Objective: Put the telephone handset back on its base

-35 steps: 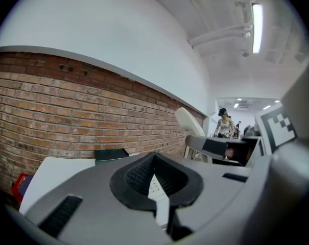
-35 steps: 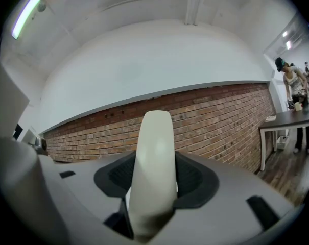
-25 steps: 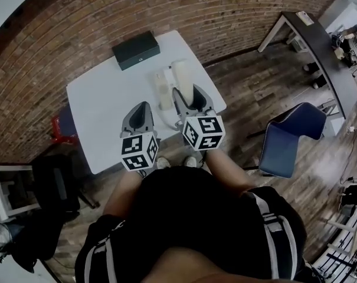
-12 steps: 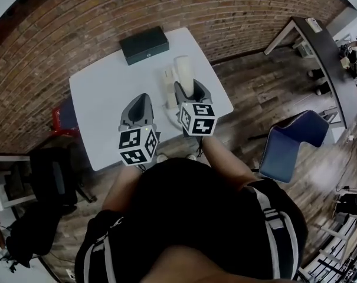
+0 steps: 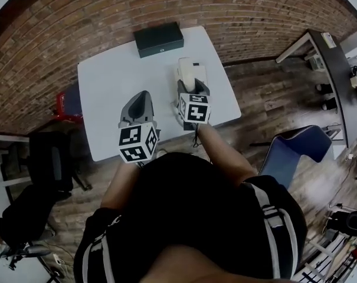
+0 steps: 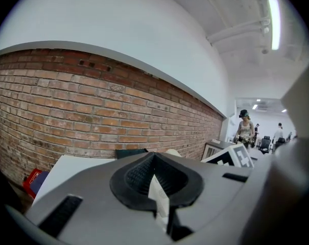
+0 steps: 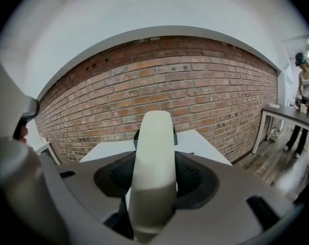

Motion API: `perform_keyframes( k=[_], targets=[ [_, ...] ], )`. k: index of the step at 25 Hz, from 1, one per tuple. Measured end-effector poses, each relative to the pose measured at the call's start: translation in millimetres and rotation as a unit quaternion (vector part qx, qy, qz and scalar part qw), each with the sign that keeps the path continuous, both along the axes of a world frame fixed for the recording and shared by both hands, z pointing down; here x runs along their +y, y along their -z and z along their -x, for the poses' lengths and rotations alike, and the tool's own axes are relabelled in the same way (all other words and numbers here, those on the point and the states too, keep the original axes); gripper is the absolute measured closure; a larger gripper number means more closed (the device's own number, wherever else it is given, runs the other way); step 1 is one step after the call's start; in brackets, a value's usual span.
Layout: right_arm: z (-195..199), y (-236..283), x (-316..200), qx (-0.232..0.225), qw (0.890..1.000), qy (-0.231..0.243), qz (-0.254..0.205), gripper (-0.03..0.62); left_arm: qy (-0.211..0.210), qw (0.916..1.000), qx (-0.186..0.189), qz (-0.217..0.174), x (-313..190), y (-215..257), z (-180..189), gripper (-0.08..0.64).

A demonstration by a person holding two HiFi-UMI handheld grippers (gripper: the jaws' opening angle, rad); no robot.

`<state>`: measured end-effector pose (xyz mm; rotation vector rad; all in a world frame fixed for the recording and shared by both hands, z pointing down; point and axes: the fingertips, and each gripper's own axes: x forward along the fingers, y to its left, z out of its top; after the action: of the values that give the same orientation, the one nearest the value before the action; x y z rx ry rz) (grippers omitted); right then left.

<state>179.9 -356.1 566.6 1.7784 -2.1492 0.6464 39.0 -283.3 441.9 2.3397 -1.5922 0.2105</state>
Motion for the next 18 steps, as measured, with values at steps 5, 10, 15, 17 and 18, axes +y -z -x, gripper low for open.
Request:
perform_keyframes(
  k=[5,10,15,17,18],
  targets=[
    [5.4,-23.7,-15.8,-0.001,1.000,-0.007,0.024,0.393,0.011,0.9999,-0.005,0.002,0.1,-1.7,7.6,0.565],
    [8.4,-58.0,-32.7,0.017,0.999,-0.007,0.050,0.393,0.028,0.9996,-0.009,0.005,1.8,-4.4,20.4,0.565],
    [8.9,-81.2,-42.9,0.036,0.997,-0.015,0.073,0.393,0.045,0.9988,-0.013,0.010,-0.3,-6.2,36.3,0.565],
    [8.3,-88.8,-45.9,0.044,0.996,-0.019,0.076,0.393,0.052,0.9985,-0.014,0.010,-1.6,-5.7,42.1,0.565],
    [7.9,-93.1,-47.3,0.046,0.995,-0.022,0.080,0.393,0.055,0.9983,-0.014,0.010,-2.2,-5.1,45.0,0.565]
  ],
)
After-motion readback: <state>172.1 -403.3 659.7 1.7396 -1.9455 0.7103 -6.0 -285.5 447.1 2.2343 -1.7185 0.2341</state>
